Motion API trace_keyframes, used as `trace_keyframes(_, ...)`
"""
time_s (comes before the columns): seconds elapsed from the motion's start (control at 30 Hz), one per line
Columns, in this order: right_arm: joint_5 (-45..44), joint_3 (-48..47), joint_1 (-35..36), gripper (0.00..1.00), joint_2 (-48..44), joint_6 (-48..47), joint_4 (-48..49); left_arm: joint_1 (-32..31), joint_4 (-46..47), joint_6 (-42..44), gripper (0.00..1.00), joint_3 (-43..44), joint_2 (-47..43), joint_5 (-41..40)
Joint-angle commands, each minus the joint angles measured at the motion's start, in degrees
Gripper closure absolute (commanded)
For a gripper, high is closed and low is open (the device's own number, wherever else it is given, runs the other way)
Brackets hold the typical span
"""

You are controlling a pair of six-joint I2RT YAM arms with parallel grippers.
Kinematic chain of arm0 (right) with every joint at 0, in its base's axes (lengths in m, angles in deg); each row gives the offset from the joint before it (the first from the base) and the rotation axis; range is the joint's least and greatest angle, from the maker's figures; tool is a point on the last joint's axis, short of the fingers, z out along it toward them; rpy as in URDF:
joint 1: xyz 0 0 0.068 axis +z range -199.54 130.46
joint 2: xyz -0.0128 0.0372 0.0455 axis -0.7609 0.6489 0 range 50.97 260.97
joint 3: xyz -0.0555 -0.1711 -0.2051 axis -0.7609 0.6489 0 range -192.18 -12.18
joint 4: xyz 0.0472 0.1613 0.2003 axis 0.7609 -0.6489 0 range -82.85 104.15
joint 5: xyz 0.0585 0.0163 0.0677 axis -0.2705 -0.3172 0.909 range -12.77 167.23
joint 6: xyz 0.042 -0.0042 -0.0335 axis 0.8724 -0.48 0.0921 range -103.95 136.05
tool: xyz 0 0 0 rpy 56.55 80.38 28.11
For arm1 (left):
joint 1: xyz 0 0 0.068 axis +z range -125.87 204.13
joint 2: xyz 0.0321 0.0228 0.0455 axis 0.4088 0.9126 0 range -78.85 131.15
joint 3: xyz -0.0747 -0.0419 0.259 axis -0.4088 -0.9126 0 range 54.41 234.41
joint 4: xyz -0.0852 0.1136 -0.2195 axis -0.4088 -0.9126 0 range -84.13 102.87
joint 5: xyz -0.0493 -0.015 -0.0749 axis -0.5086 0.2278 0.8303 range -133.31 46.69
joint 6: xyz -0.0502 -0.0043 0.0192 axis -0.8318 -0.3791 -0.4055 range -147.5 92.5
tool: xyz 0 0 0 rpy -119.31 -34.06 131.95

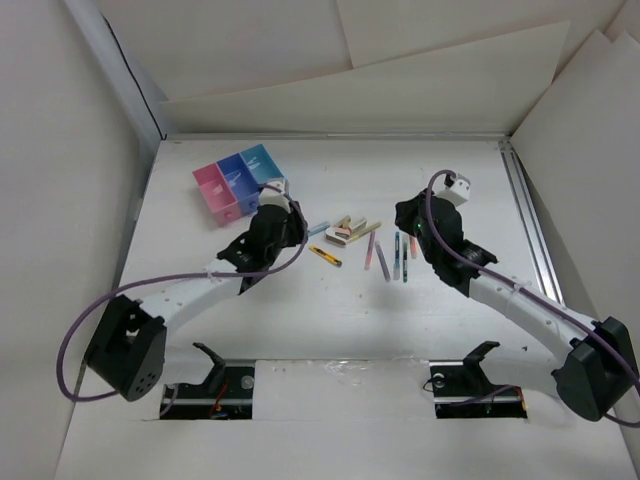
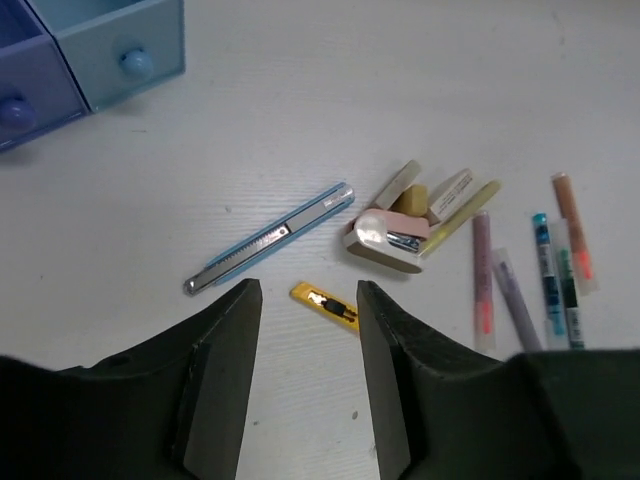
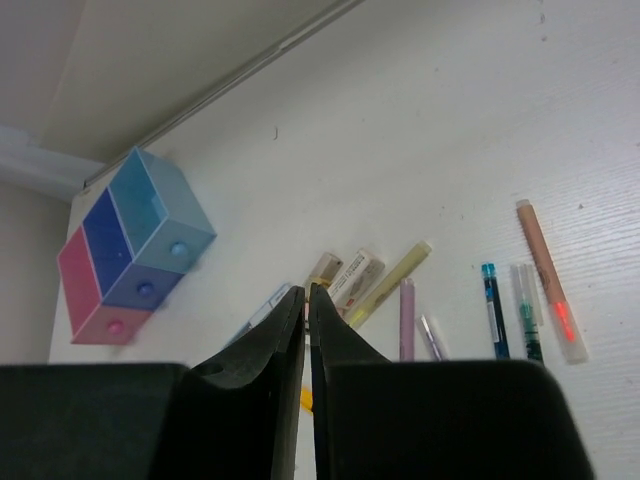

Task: Sort the stationery into containers
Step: Pick up the pen from the center of the board.

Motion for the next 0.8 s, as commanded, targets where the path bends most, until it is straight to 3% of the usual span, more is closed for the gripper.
trace_keyframes(0.0,-0.5,0.2,-0.4,0.88,-1.2,0.4,0.5,-4.5,-7.4,3.3,0.58,6.3,4.9,-10.7)
trace_keyframes(0.1,0.1,0.2,-1.0,0.8,-0.6,0.4,0.5,-4.5,-9.2,4.3,0.48,7.4,9.1,-10.2)
trace_keyframes(0.37,1.2,0.2,-1.0,0.71,-1.2,0.4,0.0,-1.6,-9.2,7.4,0.36,12.8,18.5,-3.5)
trace_keyframes(0.77,2.9,-0.3,-1.0,0.69,-0.6,0.4,0.0,0.0,-12.9,15.7,0.35,25.3,32.3,-0.7)
